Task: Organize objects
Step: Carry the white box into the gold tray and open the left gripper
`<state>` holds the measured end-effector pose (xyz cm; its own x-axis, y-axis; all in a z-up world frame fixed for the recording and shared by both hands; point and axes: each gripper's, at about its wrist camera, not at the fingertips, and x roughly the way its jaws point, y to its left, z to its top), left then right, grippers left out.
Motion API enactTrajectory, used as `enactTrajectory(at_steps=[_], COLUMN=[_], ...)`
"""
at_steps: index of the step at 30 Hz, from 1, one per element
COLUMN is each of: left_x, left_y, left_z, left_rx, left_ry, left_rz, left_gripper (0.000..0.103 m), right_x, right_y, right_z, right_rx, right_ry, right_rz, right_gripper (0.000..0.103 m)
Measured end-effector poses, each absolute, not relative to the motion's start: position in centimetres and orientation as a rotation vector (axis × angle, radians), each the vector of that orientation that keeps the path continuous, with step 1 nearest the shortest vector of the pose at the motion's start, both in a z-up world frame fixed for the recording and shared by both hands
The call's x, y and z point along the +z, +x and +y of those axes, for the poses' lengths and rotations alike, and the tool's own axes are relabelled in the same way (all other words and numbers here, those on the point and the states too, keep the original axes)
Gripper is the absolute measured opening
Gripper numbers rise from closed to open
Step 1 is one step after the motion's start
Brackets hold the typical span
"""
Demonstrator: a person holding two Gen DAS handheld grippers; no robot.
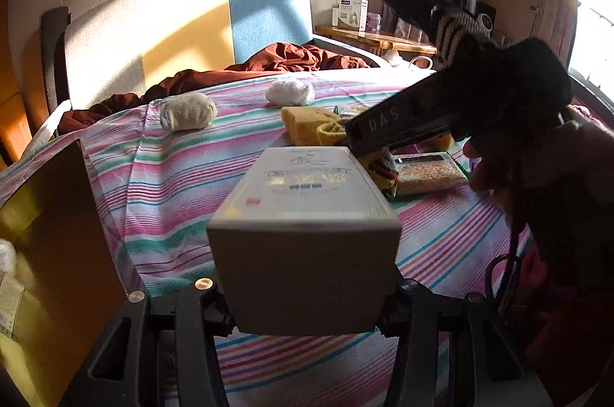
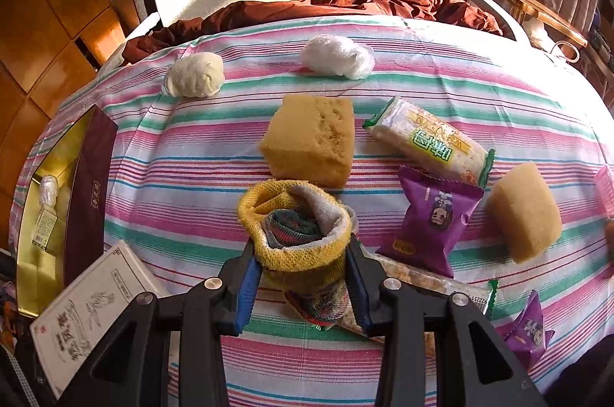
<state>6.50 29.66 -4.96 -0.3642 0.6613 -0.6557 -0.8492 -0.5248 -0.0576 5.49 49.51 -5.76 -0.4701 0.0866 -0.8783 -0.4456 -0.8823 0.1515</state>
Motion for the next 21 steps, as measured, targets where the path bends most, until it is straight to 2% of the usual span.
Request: enactTrajectory(at_steps=[9, 21], left_x=[-0.4, -3.5], left_y=[2.4, -3.4], left_z=[20.7, 6.7], left_rx=[2.228, 2.614], left_ry=[-0.829, -1.091], left_rz=[0.205, 0.132], left_gripper=[0.052, 0.052], right_x=[-5.9, -6.1], right_y=[5.3, 5.2], right_z=[48.9, 48.1], right_rx=[2.395, 2.389], right_ry=[-1.417, -1.440], right_rz=[0.464, 0.391], right_gripper=[0.040, 0.040])
